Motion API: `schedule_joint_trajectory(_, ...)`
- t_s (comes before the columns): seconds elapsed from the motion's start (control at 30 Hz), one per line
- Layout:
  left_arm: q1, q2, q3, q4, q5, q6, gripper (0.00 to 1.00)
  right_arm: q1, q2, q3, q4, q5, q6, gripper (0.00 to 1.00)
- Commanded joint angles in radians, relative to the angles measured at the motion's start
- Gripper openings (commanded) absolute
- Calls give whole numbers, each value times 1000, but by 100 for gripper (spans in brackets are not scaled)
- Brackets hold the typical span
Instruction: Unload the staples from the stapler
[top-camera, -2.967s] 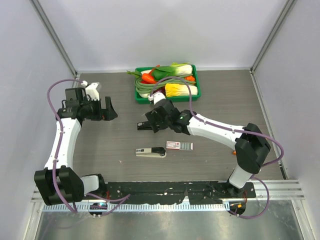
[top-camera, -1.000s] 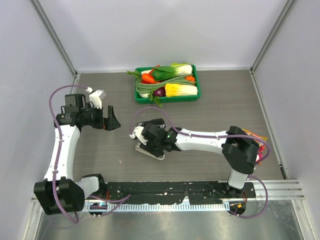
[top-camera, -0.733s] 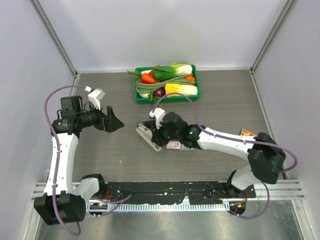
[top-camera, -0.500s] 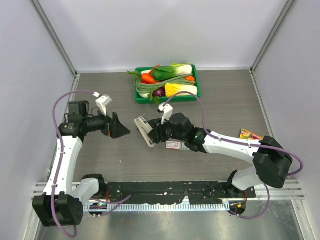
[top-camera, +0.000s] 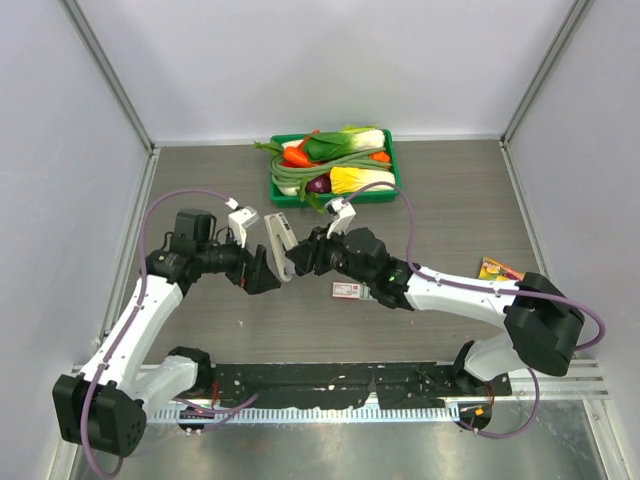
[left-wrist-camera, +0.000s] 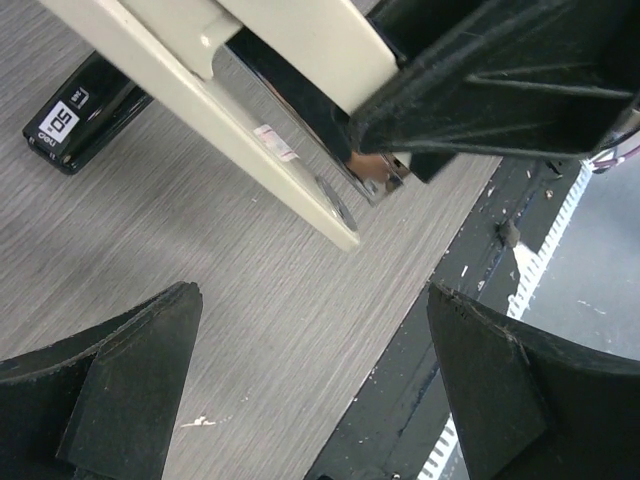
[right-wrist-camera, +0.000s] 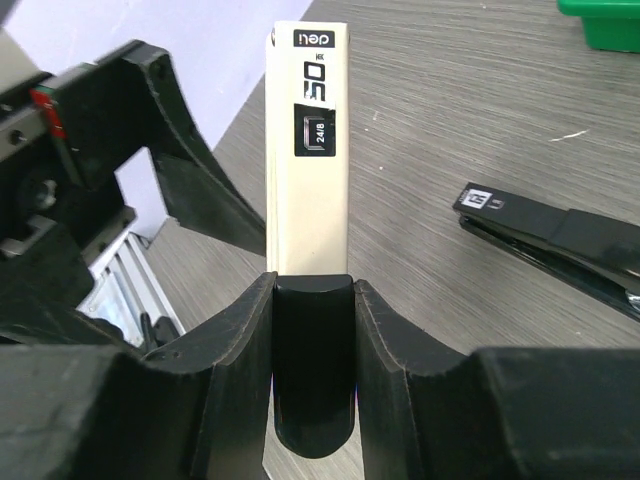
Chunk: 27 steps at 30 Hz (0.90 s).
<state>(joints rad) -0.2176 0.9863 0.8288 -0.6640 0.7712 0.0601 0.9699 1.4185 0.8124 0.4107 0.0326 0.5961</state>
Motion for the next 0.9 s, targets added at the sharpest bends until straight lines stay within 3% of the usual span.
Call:
schedule_joint_trajectory(0.0,-20,26,-5,93,-55,0,100,29,-4,28,188,30,71,1)
schedule_joint_trajectory(0.13,-34,35,-16,119,-58,-6,96,33,14,25,229,9,110,1)
schedule_joint_trajectory(0.23,-37,43,-10,129,-61,-5,87,41,33,37,234,6,122,1)
schedule_joint_trajectory(0.43,-37,41,-16,115,-66,38,60,43,28,31,257,-2,146,1)
schedule_joint_trajectory(0.53,-42,41,-26,106,-78,61,40,43,22,22,273,-10,160,1)
schedule_joint_trajectory(0.87,-62,25,-34,87,-206,150,36,43,17,4,284,-55,182,1)
